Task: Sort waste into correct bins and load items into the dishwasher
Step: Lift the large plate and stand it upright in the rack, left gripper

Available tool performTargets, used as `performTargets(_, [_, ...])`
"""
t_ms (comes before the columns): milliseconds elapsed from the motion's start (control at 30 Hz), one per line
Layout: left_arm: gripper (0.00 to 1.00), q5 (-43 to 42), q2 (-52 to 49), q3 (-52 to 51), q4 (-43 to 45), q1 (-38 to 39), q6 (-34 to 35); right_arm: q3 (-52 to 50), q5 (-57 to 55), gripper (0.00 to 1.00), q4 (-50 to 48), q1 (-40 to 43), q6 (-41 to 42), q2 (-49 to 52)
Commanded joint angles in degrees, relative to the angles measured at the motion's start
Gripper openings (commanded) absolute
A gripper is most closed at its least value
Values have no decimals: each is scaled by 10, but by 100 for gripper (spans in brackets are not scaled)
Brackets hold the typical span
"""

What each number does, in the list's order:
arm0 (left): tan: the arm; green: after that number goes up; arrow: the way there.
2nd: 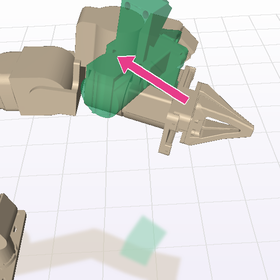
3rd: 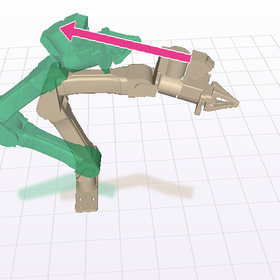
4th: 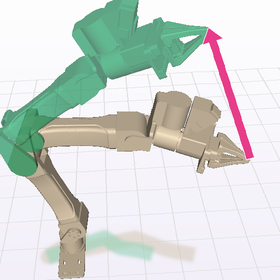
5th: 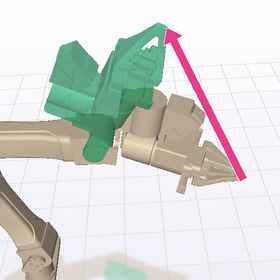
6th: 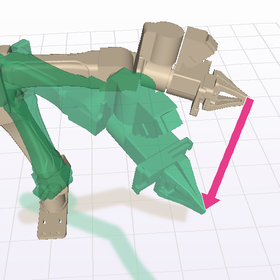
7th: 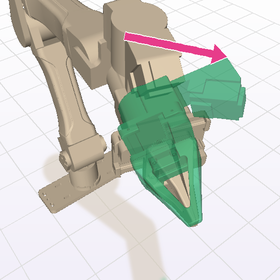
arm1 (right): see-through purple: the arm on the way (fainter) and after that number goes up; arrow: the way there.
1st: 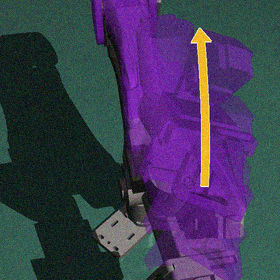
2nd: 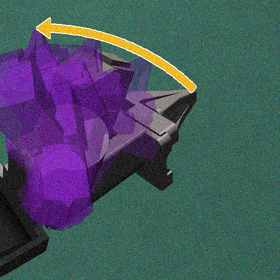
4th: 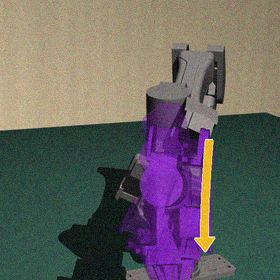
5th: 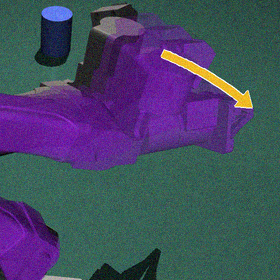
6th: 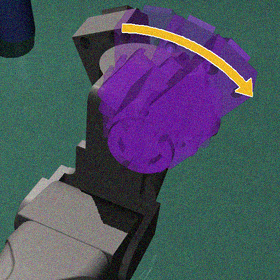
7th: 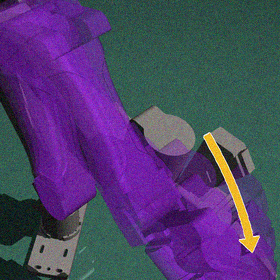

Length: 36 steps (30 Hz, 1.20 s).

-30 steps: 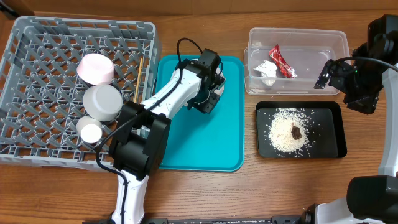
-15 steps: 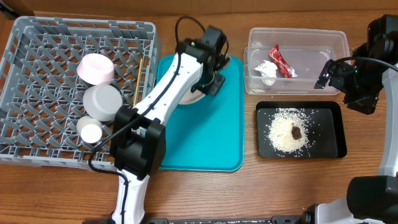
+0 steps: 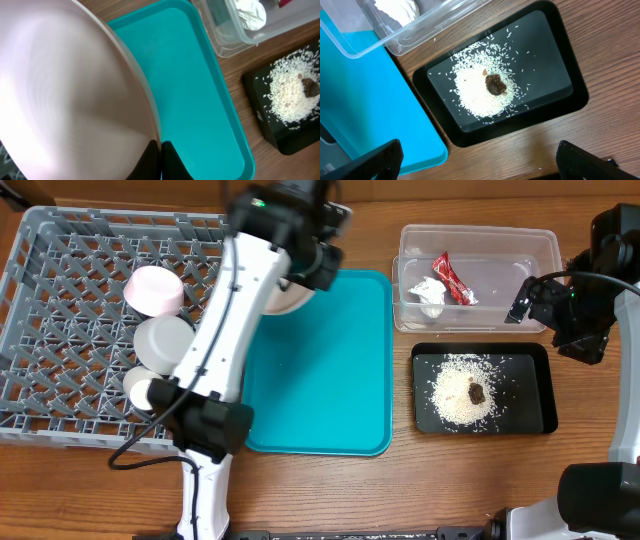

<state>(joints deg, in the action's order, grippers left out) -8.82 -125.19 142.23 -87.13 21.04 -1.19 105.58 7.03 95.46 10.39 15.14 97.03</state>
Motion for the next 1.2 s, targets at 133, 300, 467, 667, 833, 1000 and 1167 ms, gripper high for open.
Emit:
performTargets(133, [4,-163,-6,23,-42,-113,-11,2,-5,100,-2,-1,-2,-5])
performTargets(300, [4,-251,-6,23,-53,-167,-52,2,-6,100,-2,-1,-2,-5])
performTargets(467, [4,-323,-7,21,-59,-207,-89,2,-6,100,-2,-1,-2,-5])
performTargets(667, [4,-363,-7,-10,-54,-246,-107,2,-6,100,-2,-1,-2,-5])
performTargets(833, [4,-400,-8,-52,-37,-273,-122,2,-6,100,-2,-1,-2,-5])
performTargets(1000, [4,-412,-8,-105,-18,-293,-133,2,-5,100,-2,-1,-2,-5])
performTargets(1167, [49,-358,-8,-123,-12,-309,-134,2,-5,100,-2,-1,-2,-5])
